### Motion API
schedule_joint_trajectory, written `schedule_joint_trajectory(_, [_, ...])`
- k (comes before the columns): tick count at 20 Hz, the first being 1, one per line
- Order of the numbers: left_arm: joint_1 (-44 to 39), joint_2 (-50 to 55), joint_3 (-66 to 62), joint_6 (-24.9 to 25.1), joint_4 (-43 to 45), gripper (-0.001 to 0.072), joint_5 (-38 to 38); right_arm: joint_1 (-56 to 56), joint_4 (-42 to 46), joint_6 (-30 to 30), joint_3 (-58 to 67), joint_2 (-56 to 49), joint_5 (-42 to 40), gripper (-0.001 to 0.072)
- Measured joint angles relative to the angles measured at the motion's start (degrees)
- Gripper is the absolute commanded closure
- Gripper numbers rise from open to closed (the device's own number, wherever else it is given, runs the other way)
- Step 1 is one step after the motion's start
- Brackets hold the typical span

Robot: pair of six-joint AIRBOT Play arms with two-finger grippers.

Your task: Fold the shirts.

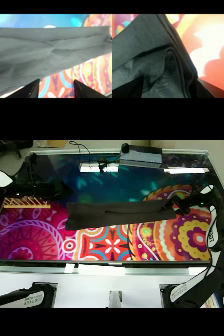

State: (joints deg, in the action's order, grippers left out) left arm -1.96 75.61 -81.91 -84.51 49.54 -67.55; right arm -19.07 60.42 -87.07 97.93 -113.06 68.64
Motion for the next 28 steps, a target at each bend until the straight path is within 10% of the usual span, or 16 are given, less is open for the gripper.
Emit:
schedule_joint_trajectory(4, [-2.03,-1.7,-0.04,0.0,-1.14,0.0194,0.0,1.9,-2.84,0.0,0.09,-1.46,0.37,0.0135])
schedule_joint_trajectory(6, [-2.99,-1.99,-0.04,0.0,-1.57,0.0194,-0.04,3.17,-3.02,-0.26,-0.04,-2.05,0.46,0.0634])
schedule_joint_trajectory(7, [-3.43,-2.08,-0.04,0.0,-1.77,0.0194,-0.04,3.72,-2.93,-0.57,-0.26,-2.38,0.46,0.0678])
schedule_joint_trajectory(9, [-4.31,-1.97,-0.04,0.0,-1.88,0.0211,-0.04,4.81,-2.97,-0.7,-0.2,-2.45,0.94,0.068])
schedule_joint_trajectory(12, [-6.08,-1.01,0.11,0.0,-2.14,0.0667,0.11,5.62,-4.17,0.98,-0.2,-1.79,3.08,0.068])
schedule_joint_trajectory(19, [-17.22,7.65,3.87,-2.93,-3.63,0.0667,10.91,6.1,-12.22,4.09,-0.13,10.75,9.16,0.0682])
schedule_joint_trajectory(28, [-30.99,25.24,4.74,-5.97,-27.47,0.0668,30.49,6.19,-14.03,-0.31,-0.13,32.94,23.28,0.068])
